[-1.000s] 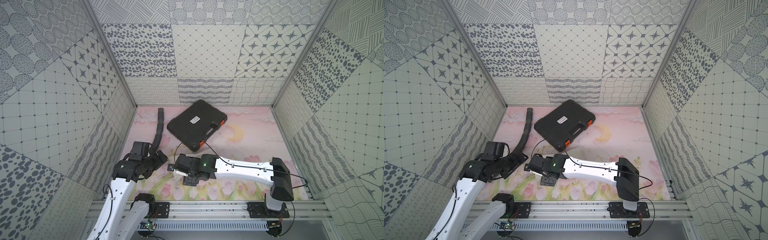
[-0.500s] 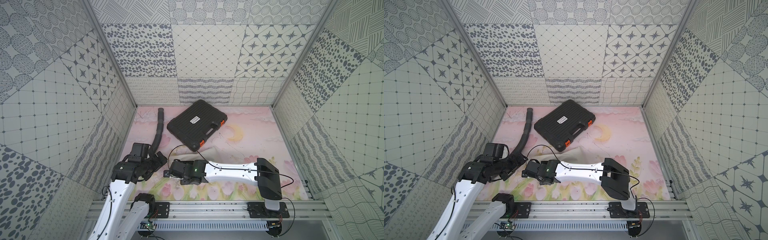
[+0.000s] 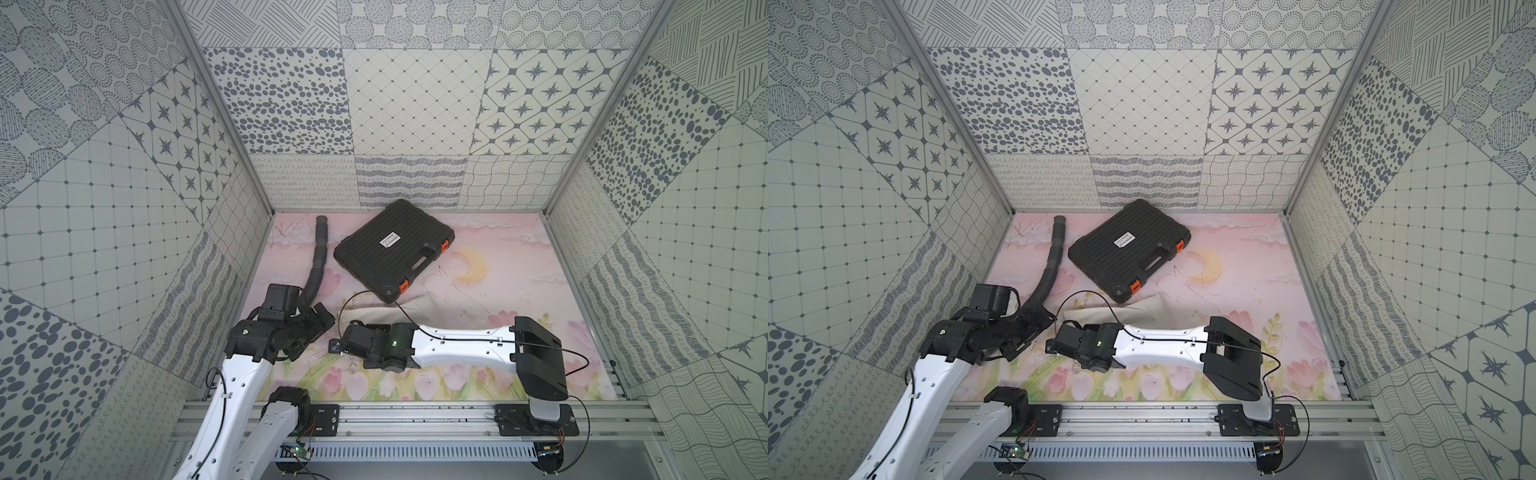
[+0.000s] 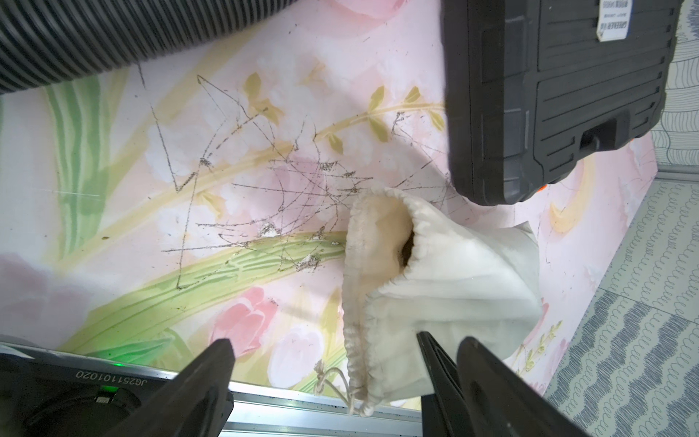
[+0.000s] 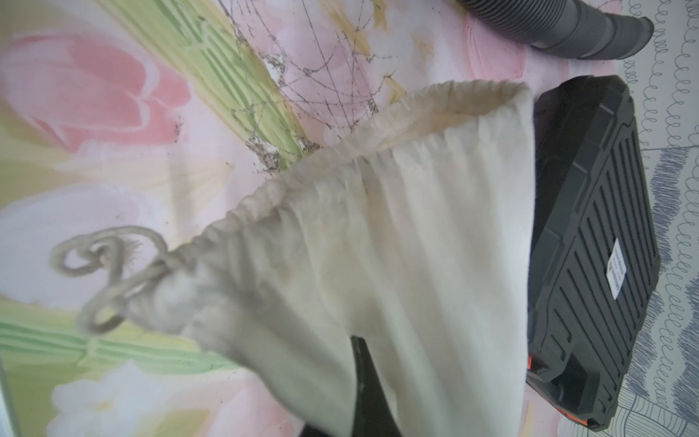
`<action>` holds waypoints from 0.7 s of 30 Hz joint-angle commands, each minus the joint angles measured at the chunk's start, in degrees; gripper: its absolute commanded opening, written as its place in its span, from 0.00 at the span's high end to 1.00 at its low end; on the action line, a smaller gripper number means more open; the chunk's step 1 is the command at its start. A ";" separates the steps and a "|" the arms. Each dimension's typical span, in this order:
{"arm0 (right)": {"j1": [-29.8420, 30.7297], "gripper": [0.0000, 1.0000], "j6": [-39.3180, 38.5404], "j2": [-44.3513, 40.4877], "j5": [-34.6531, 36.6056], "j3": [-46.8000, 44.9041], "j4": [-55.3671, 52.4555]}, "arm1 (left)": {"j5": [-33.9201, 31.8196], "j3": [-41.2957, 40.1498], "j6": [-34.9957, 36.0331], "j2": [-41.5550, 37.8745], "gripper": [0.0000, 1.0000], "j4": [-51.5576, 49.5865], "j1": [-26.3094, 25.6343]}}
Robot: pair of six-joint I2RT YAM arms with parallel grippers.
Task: Close the soil bag
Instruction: Adjust the soil bag at the center of the board.
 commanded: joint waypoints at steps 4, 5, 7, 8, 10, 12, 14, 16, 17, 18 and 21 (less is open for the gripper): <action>-6.52 1.00 9.99 -14.24 -4.22 -3.53 1.61 | 5.37 0.46 -0.12 1.10 0.04 7.10 0.37; -7.93 1.00 11.18 -15.80 -4.72 -4.08 1.64 | 6.35 0.83 0.13 1.50 0.04 8.92 0.34; -11.84 1.00 13.90 -19.96 -7.41 -5.84 1.59 | 7.81 2.48 1.03 2.66 0.04 11.88 0.39; -13.57 1.00 14.91 -21.66 -8.67 -6.54 1.59 | 8.03 3.35 1.62 3.20 0.04 12.69 0.35; -16.75 1.00 16.48 -24.15 -11.16 -7.86 1.59 | 8.46 5.17 2.45 4.01 0.04 14.31 0.22; -19.26 1.00 17.16 -26.02 -13.06 -8.77 1.59 | 10.47 6.46 3.19 4.78 0.04 17.07 -0.06; -21.45 1.00 18.27 -27.88 -15.25 -9.25 1.59 | 13.32 6.67 3.70 5.46 0.04 21.40 -0.73; -24.06 1.00 19.04 -29.81 -18.95 -9.39 1.63 | 16.35 5.90 3.70 6.21 0.04 26.46 -1.52; -25.12 1.00 19.20 -30.48 -20.70 -9.36 1.65 | 17.62 5.29 3.66 6.72 0.04 28.97 -1.99; -25.88 1.00 19.42 -30.75 -21.89 -9.40 1.61 | 18.56 4.97 3.66 7.18 0.04 31.08 -2.60; -27.64 1.00 18.76 -31.55 -25.88 -9.73 1.74 | 20.56 4.26 4.41 8.45 0.07 36.85 -4.41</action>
